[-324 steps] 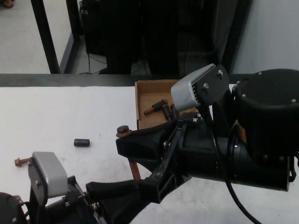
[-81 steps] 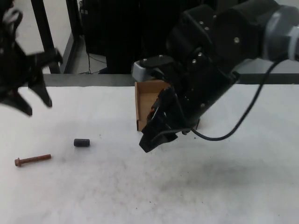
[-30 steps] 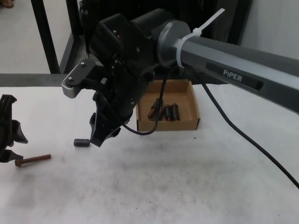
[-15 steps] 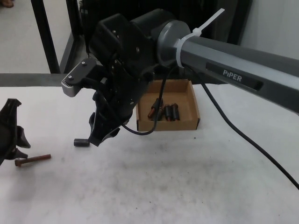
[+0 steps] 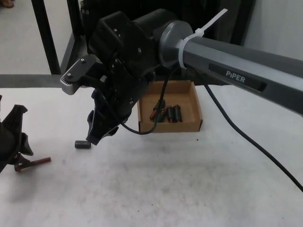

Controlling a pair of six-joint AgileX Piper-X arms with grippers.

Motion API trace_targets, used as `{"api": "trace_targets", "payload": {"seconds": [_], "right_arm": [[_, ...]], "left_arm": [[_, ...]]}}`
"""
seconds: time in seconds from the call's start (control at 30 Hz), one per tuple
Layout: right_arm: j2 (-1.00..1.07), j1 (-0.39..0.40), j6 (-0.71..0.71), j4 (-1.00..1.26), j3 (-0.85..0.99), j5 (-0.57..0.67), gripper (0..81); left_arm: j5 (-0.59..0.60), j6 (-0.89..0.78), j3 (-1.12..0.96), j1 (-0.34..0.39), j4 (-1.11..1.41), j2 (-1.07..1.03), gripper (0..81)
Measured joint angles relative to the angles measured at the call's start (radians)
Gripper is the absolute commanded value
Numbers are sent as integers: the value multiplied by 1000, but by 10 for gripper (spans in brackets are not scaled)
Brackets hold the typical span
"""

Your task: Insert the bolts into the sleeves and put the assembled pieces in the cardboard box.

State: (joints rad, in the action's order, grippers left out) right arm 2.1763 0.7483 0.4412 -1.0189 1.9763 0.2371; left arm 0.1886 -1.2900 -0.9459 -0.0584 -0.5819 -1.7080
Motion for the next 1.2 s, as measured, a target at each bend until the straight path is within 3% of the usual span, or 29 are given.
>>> {"api": "trace_targets", "payload": {"seconds": [0.3,0.6,1.07,1.2], "right_arm": [[0,0,0,2,0,0,403],[0,0,-31,8,0,0,403],[0,0,-77,-39,0,0,403],[0,0,-82,-76,0,0,403]], "left_arm": [[25,9,-4,0,-14,0,198],[118,-68,-4,0,146,0,344],[75,-73,-4,-4,260,0,348],[127,-95,-4,-9,260,0,348]]}}
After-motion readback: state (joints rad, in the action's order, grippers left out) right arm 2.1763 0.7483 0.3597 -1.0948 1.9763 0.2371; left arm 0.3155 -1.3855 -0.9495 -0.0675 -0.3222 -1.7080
